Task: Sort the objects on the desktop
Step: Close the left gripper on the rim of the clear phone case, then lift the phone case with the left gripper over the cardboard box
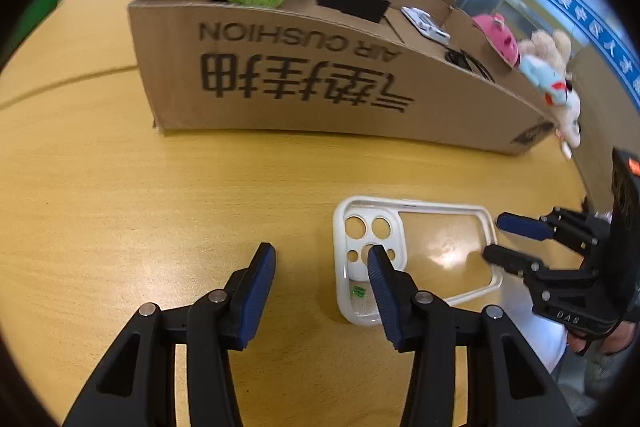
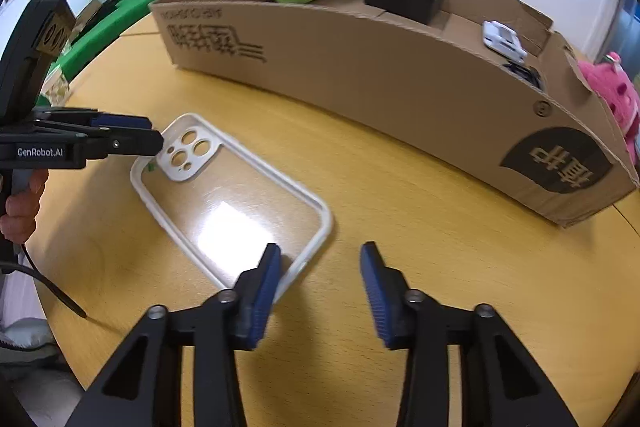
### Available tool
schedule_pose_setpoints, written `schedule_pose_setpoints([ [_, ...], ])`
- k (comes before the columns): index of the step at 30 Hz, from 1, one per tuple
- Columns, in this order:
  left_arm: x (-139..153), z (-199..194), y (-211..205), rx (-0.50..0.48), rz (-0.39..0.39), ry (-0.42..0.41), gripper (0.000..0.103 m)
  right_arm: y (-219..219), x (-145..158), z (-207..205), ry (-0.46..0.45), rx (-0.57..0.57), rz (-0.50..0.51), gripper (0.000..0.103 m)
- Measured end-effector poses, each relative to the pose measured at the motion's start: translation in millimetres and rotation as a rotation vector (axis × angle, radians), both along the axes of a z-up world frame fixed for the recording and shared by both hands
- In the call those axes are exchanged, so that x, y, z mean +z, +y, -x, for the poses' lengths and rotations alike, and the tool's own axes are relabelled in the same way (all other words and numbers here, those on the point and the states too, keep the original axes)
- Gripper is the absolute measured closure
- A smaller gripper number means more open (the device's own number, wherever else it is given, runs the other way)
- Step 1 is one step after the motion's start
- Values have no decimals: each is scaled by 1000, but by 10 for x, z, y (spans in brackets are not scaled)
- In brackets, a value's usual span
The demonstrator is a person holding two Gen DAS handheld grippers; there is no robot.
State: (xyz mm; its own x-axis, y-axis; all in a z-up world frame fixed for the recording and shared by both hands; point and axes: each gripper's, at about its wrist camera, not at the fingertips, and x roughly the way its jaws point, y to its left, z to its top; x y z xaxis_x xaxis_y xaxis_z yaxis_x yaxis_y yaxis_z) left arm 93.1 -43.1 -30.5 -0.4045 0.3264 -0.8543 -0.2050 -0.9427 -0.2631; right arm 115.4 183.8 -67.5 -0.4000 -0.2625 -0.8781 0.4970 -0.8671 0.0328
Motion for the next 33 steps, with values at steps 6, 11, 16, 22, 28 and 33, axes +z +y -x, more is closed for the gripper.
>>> schedule_pose_setpoints([
  [6, -19, -87, 218, -76, 45, 16, 93, 37, 5, 44, 1, -32, 17, 86],
  [11, -3, -158, 343, -85, 58, 27, 93, 148, 9, 67, -7, -65, 27, 92],
  [16, 113, -143, 442, -105, 14, 43, 93, 304, 23, 39, -3, -105, 44, 95],
  [22, 584, -99, 817, -217, -27, 175, 96, 853, 390, -50, 67, -252, 135, 96],
  [28, 1134, 55, 906, -224, -89, 312, 96, 951, 1188, -82, 285, -241, 87, 96],
  [33, 1575, 189, 581, -152, -118, 389, 96, 678, 1726, 83, 426, -155, 100, 96],
])
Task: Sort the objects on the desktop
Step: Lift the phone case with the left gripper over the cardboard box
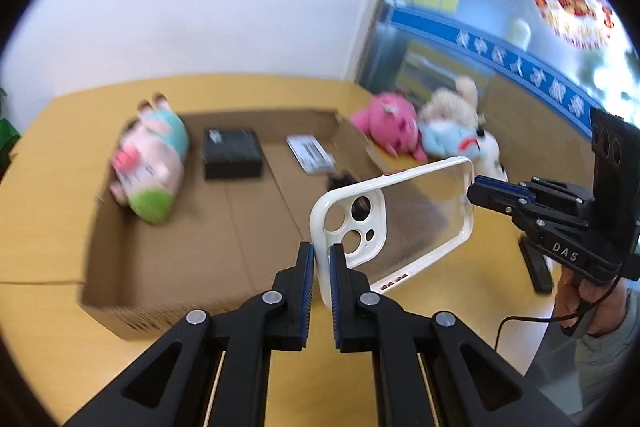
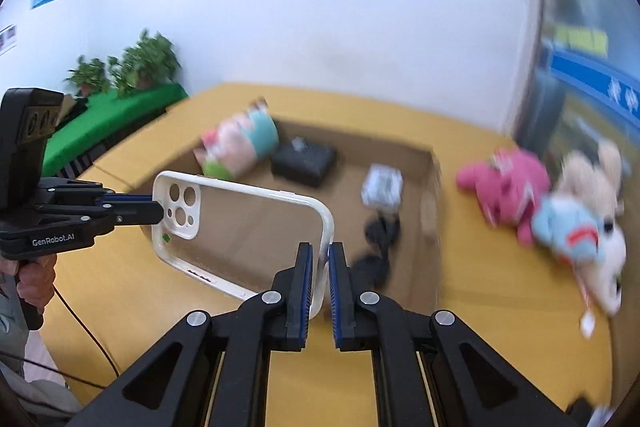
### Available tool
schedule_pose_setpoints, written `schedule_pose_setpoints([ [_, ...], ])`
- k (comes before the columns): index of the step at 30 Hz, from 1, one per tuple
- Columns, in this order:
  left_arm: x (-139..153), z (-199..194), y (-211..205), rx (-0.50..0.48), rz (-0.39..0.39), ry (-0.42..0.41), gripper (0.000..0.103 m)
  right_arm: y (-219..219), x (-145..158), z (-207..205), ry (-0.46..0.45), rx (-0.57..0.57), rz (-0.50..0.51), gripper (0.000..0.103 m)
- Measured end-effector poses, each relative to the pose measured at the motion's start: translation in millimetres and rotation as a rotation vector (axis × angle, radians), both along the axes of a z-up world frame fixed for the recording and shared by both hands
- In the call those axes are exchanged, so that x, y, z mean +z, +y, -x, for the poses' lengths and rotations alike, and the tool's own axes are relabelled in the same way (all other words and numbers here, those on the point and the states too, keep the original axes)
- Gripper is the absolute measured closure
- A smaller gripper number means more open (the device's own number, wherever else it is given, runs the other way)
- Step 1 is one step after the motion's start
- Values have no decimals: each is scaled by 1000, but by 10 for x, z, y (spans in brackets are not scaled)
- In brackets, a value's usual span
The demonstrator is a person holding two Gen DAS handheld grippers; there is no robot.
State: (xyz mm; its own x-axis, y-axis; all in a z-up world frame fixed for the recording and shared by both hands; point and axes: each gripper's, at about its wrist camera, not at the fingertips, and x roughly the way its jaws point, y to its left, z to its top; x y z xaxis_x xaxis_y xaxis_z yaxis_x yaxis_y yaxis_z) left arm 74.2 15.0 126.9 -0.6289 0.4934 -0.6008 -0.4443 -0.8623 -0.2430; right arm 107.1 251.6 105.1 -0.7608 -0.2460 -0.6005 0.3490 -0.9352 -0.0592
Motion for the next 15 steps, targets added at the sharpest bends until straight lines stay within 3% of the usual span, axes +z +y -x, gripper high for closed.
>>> schedule_pose_setpoints([
  [3, 267, 86, -232, 46, -20, 50, 96, -192, 167, 184, 44, 44, 0, 96],
  [8, 485, 344, -516, 146, 18, 80, 97, -551, 246, 529, 39, 123, 27, 96],
  [15, 364, 850, -814, 205, 87, 24, 98, -904, 115, 1015, -32, 181, 73, 96],
])
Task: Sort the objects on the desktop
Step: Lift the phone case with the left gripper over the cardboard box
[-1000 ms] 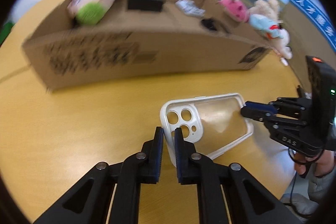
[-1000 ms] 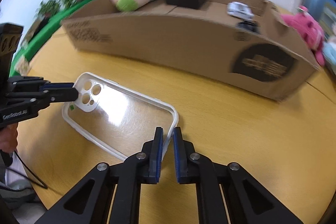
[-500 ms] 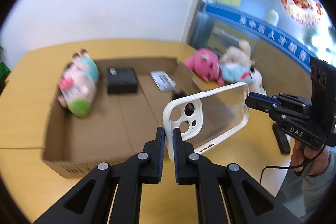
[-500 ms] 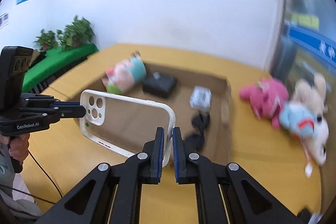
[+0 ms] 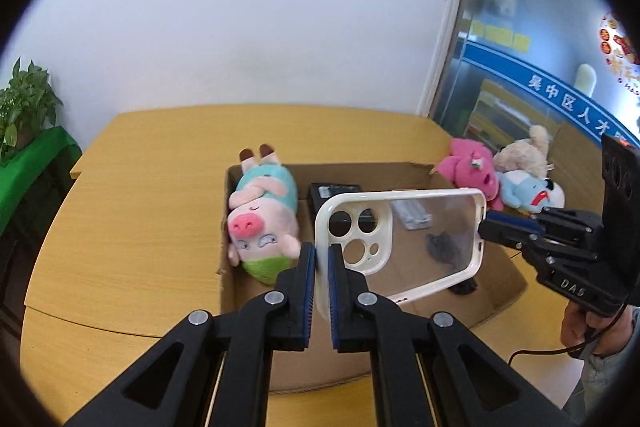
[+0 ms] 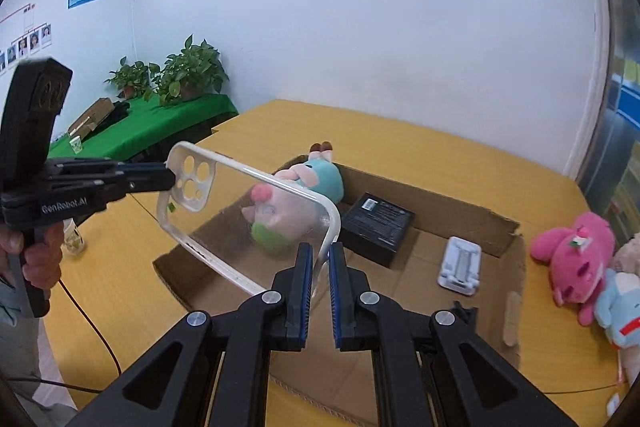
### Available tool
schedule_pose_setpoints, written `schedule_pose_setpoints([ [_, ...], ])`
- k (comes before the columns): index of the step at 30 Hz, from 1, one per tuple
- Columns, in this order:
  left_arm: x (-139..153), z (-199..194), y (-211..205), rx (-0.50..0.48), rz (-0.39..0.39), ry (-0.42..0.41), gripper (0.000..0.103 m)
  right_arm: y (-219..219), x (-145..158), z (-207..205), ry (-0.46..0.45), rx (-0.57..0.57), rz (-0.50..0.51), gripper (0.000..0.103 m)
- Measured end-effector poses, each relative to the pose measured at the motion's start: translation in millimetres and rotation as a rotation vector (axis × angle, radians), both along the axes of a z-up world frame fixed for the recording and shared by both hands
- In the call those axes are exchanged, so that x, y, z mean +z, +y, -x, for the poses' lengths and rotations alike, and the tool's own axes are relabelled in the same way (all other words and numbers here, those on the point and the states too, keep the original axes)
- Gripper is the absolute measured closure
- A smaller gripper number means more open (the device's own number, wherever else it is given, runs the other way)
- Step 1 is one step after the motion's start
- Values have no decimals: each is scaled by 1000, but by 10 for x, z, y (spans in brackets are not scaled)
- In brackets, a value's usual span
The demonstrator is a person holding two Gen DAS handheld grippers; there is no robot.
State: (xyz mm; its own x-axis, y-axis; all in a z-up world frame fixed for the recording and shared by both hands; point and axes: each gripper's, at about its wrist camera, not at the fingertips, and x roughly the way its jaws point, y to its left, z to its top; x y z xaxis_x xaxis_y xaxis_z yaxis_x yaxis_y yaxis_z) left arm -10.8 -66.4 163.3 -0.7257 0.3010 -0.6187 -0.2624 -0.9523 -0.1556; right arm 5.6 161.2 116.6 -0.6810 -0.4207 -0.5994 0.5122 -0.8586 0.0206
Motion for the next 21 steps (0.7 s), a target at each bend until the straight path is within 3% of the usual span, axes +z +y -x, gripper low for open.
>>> schedule_pose_setpoints([
  [6, -465, 533, -188, 29, -13, -150, 98, -255, -569, 676, -219, 17, -36, 96],
  [11, -747, 781, -288, 56, -3, -252, 98, -485, -908, 1003, -335, 31, -117, 96],
  [21, -1201, 1026, -174, 98, 213, -408, 98, -741, -1483, 1400, -574, 113, -232, 96],
])
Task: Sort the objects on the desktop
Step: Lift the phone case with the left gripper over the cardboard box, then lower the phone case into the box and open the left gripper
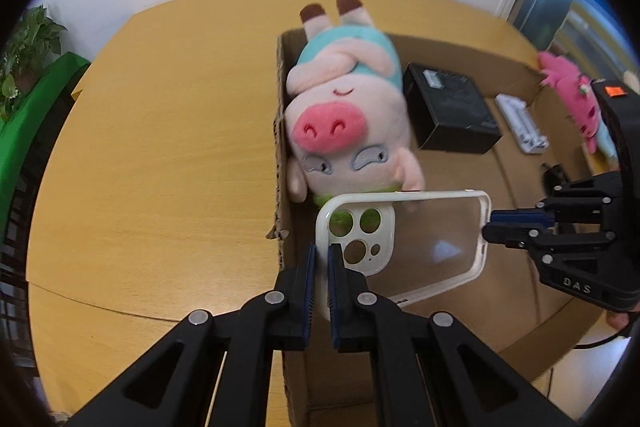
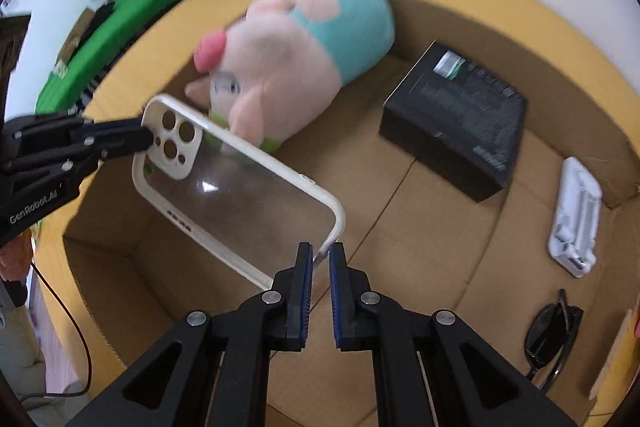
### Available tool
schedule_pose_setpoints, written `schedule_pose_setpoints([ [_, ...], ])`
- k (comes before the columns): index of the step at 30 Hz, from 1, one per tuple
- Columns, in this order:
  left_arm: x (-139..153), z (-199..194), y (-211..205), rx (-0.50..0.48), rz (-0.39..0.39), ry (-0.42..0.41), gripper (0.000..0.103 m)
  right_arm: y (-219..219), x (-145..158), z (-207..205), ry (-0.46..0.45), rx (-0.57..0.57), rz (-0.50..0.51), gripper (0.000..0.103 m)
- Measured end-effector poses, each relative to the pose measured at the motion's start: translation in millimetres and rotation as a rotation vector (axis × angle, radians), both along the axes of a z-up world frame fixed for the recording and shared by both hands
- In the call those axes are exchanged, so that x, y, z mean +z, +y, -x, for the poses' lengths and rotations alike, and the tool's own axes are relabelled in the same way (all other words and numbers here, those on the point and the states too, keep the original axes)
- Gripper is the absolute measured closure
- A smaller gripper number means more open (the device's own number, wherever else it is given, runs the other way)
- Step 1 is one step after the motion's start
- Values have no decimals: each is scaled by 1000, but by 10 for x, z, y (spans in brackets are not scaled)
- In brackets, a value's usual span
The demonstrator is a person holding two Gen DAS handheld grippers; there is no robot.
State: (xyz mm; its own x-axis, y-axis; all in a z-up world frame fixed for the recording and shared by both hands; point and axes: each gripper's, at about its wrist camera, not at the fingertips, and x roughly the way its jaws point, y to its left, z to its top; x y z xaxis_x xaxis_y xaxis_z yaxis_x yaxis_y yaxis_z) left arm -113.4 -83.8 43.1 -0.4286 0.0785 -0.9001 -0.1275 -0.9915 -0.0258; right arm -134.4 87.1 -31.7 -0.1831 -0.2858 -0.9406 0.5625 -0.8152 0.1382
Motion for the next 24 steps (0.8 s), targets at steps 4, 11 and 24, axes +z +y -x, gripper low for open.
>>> schedule_pose_setpoints([
  [4, -62, 39, 166, -76, 7, -51, 98, -91, -67, 13, -97, 48, 60, 97],
  [11, -323, 15, 313, -78, 108, -123, 99, -151, -54, -67, -72, 64, 34, 97],
  [24, -206, -171, 178, 27, 164, -109, 96, 551, 174, -380, 2, -76, 147, 91],
])
